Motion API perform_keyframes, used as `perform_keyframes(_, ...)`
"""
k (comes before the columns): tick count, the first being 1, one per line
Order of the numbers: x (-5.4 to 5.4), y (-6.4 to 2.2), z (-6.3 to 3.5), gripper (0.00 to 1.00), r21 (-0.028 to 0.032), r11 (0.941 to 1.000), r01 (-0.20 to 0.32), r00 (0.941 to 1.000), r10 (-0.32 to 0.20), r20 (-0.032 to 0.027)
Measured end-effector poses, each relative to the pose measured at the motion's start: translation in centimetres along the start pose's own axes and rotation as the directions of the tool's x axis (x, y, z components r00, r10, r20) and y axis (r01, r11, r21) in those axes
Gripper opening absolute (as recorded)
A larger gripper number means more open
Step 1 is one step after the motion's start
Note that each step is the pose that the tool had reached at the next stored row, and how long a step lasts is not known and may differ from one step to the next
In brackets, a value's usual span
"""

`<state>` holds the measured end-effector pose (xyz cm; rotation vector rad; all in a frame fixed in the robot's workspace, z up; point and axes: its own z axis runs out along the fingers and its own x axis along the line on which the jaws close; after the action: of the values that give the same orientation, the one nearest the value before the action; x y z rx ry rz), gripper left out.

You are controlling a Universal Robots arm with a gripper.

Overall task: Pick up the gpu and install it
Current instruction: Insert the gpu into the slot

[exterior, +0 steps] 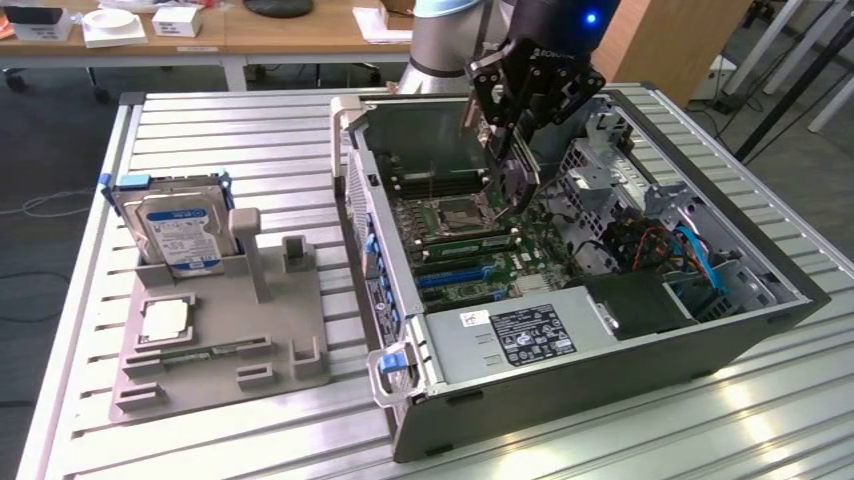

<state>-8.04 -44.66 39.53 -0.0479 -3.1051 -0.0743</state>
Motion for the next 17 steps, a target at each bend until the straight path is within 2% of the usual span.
perform_keyframes(8, 0.03, 0.0, 0.0, 0.27, -0.0001, 1.0, 0.0, 1.0, 0.0, 0.0038)
perform_keyframes(12, 0.07, 0.01, 0.01, 0.27, -0.0003, 1.0, 0.005, 0.9999, -0.005, 0.0117)
perform_keyframes(17, 0.07, 0.05, 0.01, 0.27, 0.001, 0.9991, 0.042, 0.9991, -0.042, 0.0109)
